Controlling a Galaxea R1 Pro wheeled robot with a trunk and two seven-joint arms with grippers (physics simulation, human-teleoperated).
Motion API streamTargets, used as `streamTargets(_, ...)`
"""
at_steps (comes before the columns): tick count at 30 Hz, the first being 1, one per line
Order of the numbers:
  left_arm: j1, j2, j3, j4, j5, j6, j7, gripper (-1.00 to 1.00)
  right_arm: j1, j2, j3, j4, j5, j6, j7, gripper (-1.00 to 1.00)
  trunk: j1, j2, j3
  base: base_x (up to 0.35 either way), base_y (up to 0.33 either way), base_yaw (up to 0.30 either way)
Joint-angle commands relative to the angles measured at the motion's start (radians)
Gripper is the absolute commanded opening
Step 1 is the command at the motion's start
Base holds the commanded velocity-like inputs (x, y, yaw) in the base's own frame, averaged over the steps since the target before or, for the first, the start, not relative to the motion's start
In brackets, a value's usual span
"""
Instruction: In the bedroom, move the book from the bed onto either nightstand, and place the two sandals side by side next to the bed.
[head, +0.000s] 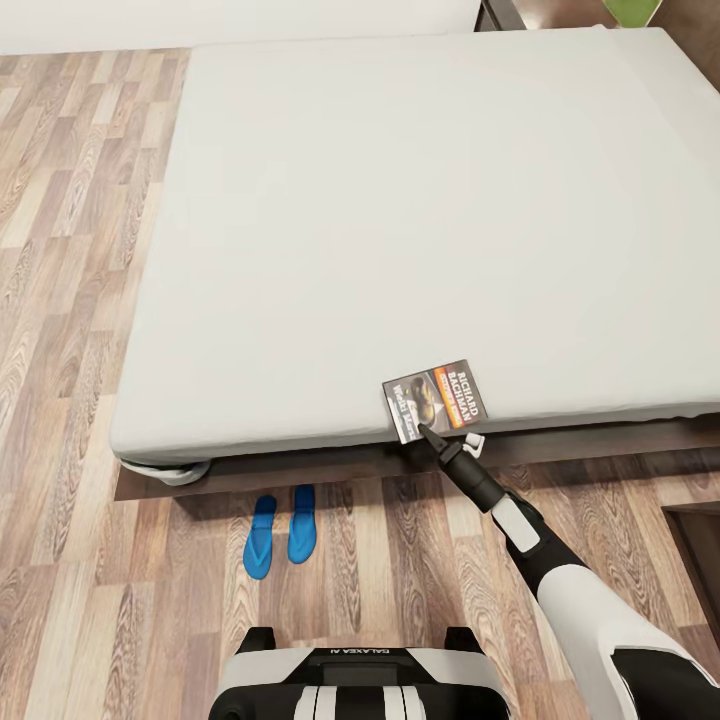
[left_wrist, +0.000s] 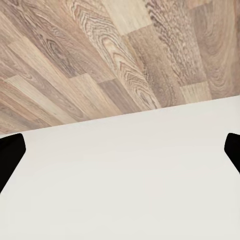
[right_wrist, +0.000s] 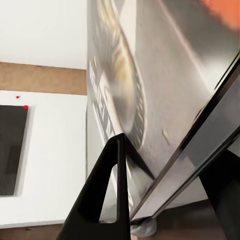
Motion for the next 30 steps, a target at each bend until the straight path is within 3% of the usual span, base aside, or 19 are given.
streamTargets(1, 0.000, 0.000, -0.007, 0.001, 0.010, -0.003, -0.005, 1.00, 0.000, 0.000, 0.000, -0.001, -0.007, 0.010, 0.003, -1.00, 0.000, 0.000, 0.000, 0.000, 0.000, 0.000)
streamTargets(13, 0.000, 0.000, -0.006, 0.001, 0.010, 0.014, -0.007, 1.00, 0.001, 0.001, 0.003, -0.004, -0.005, 0.010, 0.002, -1.00, 0.000, 0.000, 0.000, 0.000, 0.000, 0.000)
streamTargets(30, 0.000, 0.000, -0.005, 0.001, 0.010, 0.038, -0.006, 1.00, 0.001, 0.001, 0.003, -0.004, -0.003, 0.011, 0.001, -1.00, -0.065, 0.119, 0.053, 0.000, 0.000, 0.000)
